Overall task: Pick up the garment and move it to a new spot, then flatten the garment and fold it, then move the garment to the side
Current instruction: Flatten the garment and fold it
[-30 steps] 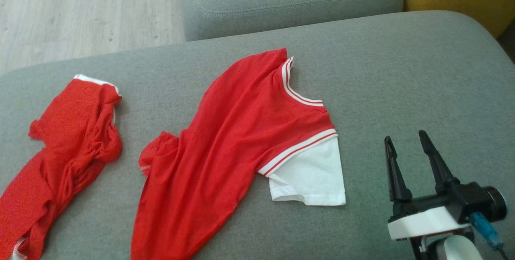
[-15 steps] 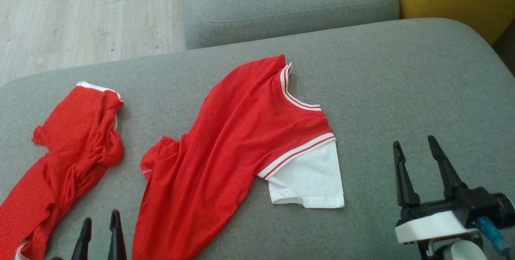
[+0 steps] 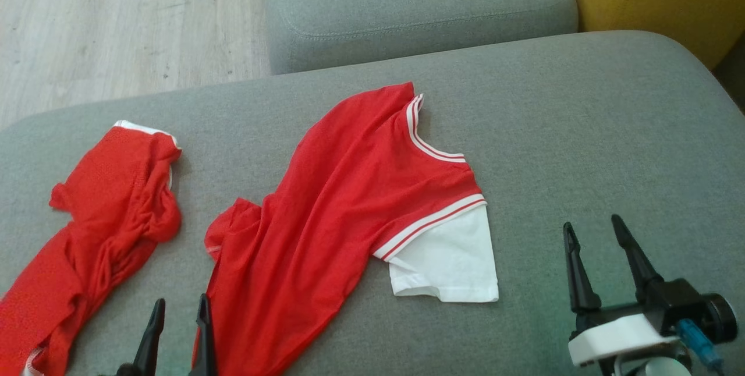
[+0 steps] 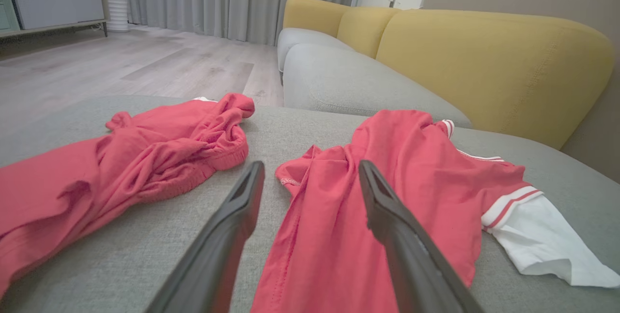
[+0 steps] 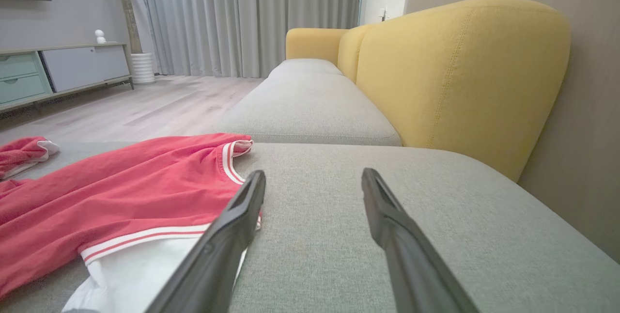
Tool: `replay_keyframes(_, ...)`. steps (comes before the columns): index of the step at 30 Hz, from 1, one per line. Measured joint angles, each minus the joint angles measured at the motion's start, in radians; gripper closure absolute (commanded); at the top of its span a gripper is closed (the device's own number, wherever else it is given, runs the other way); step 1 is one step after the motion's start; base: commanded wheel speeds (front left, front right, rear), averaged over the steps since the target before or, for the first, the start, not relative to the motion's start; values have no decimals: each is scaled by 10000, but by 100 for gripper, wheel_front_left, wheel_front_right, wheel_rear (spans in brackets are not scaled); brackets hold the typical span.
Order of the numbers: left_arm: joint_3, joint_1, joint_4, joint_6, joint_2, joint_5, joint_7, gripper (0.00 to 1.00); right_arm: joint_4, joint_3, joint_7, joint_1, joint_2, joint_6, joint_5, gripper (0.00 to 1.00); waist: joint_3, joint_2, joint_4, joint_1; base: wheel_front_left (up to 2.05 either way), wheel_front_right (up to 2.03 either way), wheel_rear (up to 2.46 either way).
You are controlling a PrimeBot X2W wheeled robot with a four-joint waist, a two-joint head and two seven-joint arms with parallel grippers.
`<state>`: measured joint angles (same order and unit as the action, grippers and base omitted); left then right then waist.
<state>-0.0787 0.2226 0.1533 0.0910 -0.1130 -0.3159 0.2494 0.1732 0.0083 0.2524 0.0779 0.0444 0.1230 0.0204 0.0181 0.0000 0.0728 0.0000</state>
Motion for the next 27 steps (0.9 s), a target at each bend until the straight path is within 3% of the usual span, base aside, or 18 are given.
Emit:
replay_keyframes(13, 715, -44, 29, 336, 403, 1024, 0, 0, 238, 42, -2, 150, 0, 0, -17, 0, -30, 0, 32, 0, 0, 0, 0)
replay_keyframes(27, 754, -44, 58, 407, 470, 1058, 0, 0, 481, 144, -2, 151, 0, 2, -31, 0, -23, 0, -40, 0, 0, 0, 0)
